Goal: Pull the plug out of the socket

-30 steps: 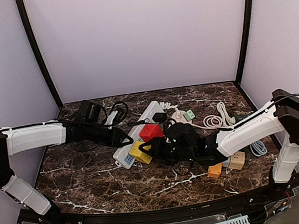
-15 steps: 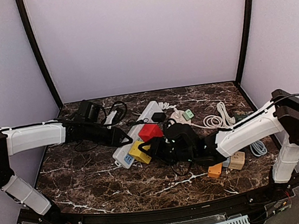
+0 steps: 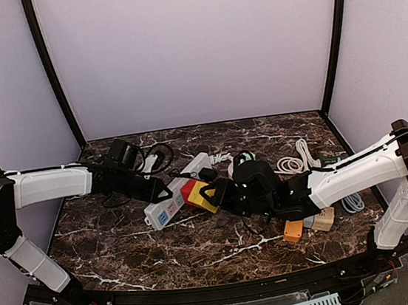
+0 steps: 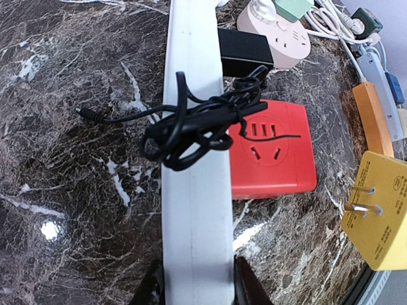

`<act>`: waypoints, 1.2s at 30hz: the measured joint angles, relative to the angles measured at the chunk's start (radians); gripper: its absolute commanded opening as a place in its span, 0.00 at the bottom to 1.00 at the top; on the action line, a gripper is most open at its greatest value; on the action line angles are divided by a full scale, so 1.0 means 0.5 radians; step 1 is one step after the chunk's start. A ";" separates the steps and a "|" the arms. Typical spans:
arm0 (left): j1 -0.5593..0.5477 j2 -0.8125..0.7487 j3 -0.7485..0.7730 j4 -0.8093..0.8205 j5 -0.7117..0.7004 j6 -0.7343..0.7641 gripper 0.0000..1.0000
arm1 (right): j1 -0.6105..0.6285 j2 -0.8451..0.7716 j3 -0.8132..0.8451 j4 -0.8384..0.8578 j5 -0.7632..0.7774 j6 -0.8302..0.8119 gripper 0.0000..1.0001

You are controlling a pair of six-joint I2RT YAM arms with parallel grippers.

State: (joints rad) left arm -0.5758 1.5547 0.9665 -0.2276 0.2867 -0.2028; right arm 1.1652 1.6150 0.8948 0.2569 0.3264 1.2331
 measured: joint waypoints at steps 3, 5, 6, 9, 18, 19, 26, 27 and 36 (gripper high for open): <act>0.000 0.001 0.000 0.002 0.007 0.003 0.04 | 0.000 -0.018 -0.006 -0.024 0.030 -0.018 0.00; 0.000 0.002 0.000 0.002 0.015 0.002 0.19 | 0.000 -0.024 -0.014 -0.040 0.042 -0.040 0.00; 0.000 0.004 0.000 0.002 0.018 0.002 0.37 | 0.000 -0.028 -0.019 -0.049 0.049 -0.048 0.00; 0.001 0.008 0.005 0.005 0.019 0.001 0.73 | 0.000 -0.055 -0.037 -0.070 0.067 -0.095 0.00; 0.005 -0.098 0.056 0.065 -0.042 0.032 0.97 | 0.000 -0.269 -0.174 -0.089 0.082 -0.336 0.00; 0.005 -0.135 0.055 0.069 -0.037 0.044 0.97 | -0.001 -0.291 -0.180 -0.098 0.082 -0.362 0.00; -0.169 -0.510 -0.033 0.244 0.019 0.039 0.95 | -0.036 -0.401 -0.174 -0.180 0.059 -0.481 0.00; -0.216 -0.558 -0.067 0.288 0.021 0.012 0.94 | -0.041 -0.402 -0.157 -0.208 0.059 -0.493 0.00; -0.623 -0.579 -0.198 0.409 -0.115 -0.301 0.95 | -0.050 -0.369 0.073 -0.372 0.022 -0.506 0.00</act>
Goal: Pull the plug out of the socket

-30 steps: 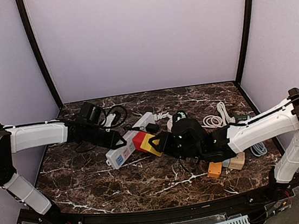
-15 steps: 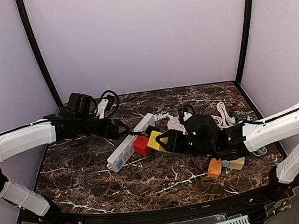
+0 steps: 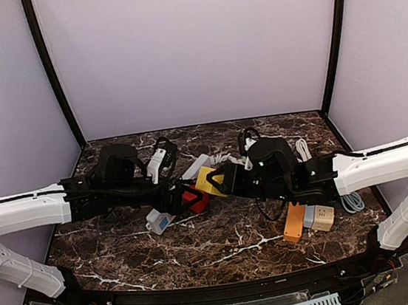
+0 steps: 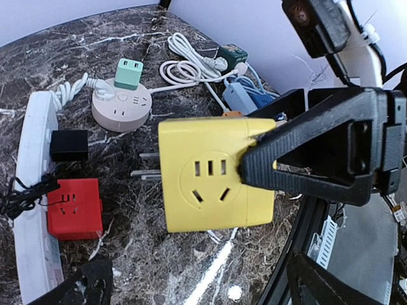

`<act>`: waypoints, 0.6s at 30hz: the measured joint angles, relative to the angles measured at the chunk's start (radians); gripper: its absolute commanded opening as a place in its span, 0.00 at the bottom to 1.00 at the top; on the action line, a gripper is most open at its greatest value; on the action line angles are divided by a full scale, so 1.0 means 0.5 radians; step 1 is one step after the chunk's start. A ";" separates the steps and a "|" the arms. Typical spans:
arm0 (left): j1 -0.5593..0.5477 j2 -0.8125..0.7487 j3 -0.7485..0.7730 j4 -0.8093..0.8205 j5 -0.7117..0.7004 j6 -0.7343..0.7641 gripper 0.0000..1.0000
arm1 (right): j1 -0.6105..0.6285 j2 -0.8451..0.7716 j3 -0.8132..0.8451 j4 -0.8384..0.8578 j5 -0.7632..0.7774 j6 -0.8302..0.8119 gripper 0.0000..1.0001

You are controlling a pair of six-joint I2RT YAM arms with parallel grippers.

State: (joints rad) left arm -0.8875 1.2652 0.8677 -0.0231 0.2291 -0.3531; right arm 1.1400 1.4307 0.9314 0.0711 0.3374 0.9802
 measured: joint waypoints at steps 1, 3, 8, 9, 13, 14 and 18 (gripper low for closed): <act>-0.021 0.022 0.000 0.009 -0.014 -0.026 0.95 | 0.000 0.001 0.015 -0.008 -0.008 0.002 0.00; -0.048 0.066 0.000 0.018 -0.038 -0.065 0.95 | 0.000 0.004 0.029 -0.014 -0.015 0.002 0.00; -0.096 0.192 0.021 0.050 -0.093 -0.119 0.97 | 0.000 0.031 0.041 -0.035 -0.049 0.008 0.00; -0.104 0.210 0.034 0.053 -0.101 -0.124 0.98 | 0.000 0.037 0.041 -0.040 -0.056 0.008 0.00; -0.111 0.266 0.102 0.072 -0.125 -0.143 0.98 | 0.000 0.059 0.043 -0.044 -0.071 0.011 0.00; -0.111 0.285 0.124 0.076 -0.126 -0.146 0.97 | 0.000 0.061 0.044 -0.045 -0.077 0.012 0.00; -0.116 0.349 0.158 0.093 -0.124 -0.161 0.80 | 0.000 0.061 0.047 -0.043 -0.077 0.018 0.00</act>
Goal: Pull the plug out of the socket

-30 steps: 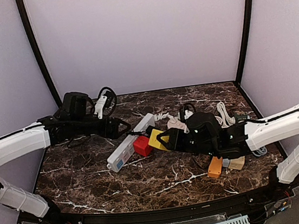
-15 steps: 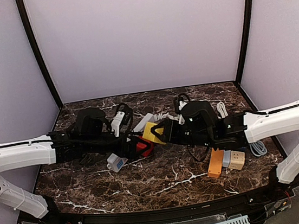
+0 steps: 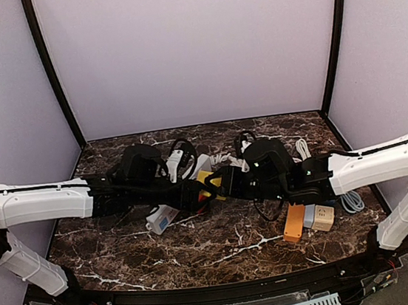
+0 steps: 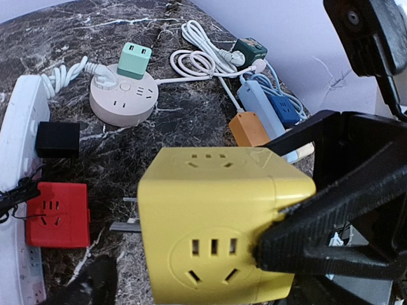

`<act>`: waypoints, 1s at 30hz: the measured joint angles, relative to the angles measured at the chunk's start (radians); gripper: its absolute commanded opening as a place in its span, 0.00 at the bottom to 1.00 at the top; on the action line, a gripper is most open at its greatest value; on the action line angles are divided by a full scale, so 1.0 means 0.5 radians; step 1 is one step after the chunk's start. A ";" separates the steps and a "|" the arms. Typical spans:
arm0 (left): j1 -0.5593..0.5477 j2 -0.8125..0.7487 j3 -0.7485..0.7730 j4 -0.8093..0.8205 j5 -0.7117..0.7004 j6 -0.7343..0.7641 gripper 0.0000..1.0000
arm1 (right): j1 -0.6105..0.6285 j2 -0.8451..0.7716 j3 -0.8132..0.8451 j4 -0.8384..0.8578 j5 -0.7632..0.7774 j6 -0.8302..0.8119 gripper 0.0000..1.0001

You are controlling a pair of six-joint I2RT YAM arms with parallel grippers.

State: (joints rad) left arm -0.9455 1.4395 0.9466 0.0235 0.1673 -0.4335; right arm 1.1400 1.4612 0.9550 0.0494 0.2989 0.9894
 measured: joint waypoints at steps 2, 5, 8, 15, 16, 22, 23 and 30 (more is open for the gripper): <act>-0.002 0.021 0.002 0.014 0.006 -0.013 0.73 | 0.002 0.000 0.001 0.001 -0.006 0.001 0.00; -0.005 0.034 0.005 0.031 0.026 -0.032 0.62 | 0.002 0.000 0.000 -0.002 -0.016 0.000 0.00; -0.016 0.040 0.005 0.057 0.043 -0.042 0.48 | 0.002 0.000 0.000 -0.002 -0.022 0.004 0.00; -0.025 0.043 0.005 0.067 0.024 -0.049 0.23 | 0.002 0.000 0.000 -0.004 -0.021 0.018 0.31; -0.025 0.043 0.005 0.066 0.015 -0.050 0.20 | 0.002 0.000 0.000 -0.004 -0.021 0.019 0.43; -0.034 0.038 0.004 0.055 -0.034 -0.056 0.07 | 0.002 -0.055 -0.050 0.003 -0.009 0.002 0.94; -0.034 0.035 0.003 0.052 -0.050 -0.055 0.06 | 0.002 -0.084 -0.063 -0.001 -0.002 -0.009 0.98; 0.060 -0.069 0.002 -0.069 -0.082 -0.037 0.03 | 0.002 -0.352 -0.163 -0.060 0.092 -0.040 0.99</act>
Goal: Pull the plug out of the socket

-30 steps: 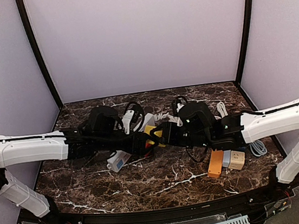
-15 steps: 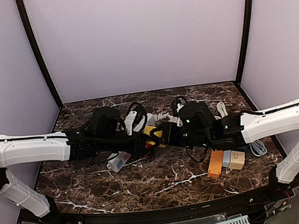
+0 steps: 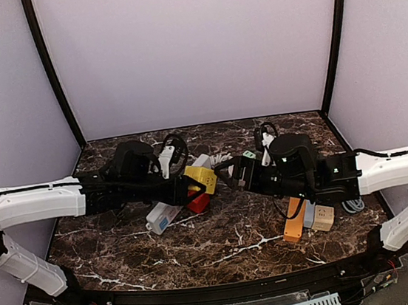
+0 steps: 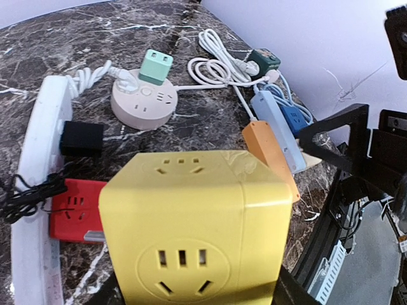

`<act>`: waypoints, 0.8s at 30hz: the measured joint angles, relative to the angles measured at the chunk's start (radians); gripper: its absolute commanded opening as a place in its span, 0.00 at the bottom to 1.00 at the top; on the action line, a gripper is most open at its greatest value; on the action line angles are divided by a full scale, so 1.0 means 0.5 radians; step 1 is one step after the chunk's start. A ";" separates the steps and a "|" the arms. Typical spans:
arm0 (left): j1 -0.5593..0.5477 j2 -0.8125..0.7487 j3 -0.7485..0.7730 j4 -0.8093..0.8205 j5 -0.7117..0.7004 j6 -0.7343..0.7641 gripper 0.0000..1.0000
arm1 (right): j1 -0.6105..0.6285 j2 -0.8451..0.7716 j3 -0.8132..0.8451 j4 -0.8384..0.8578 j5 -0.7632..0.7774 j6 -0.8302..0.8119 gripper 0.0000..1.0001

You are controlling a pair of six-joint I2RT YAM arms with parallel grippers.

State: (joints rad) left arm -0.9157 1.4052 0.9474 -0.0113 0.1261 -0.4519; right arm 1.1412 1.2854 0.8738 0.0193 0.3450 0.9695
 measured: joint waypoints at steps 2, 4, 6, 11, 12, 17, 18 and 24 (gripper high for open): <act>0.073 -0.054 0.000 -0.079 0.008 0.027 0.04 | 0.000 -0.087 -0.045 -0.035 0.037 -0.001 0.99; 0.188 -0.124 -0.001 -0.188 0.014 0.070 0.06 | 0.000 -0.183 -0.108 -0.074 0.080 -0.001 0.99; 0.359 -0.212 -0.005 -0.315 -0.001 0.150 0.07 | 0.000 -0.269 -0.161 -0.123 0.119 0.000 0.99; 0.940 -0.425 -0.080 -0.588 -0.070 0.376 0.08 | 0.000 -0.446 -0.277 -0.215 0.210 0.001 0.99; 1.079 -0.455 -0.106 -0.632 -0.080 0.416 0.10 | 0.000 -0.466 -0.289 -0.233 0.220 0.001 0.99; 1.492 -0.501 -0.195 -0.855 -0.174 0.576 0.11 | -0.001 -0.510 -0.308 -0.289 0.264 0.001 0.98; 1.521 -0.494 -0.201 -0.898 -0.213 0.610 0.11 | -0.001 -0.510 -0.308 -0.294 0.266 0.001 0.99; 1.651 -0.361 -0.201 -1.025 -0.333 0.739 0.10 | -0.001 -0.503 -0.308 -0.296 0.267 0.000 0.99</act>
State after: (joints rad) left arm -0.0902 1.2247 0.8467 -0.5240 -0.0402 -0.0822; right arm 1.1408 1.0340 0.7197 -0.1287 0.4786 0.9695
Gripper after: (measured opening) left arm 0.553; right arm 0.986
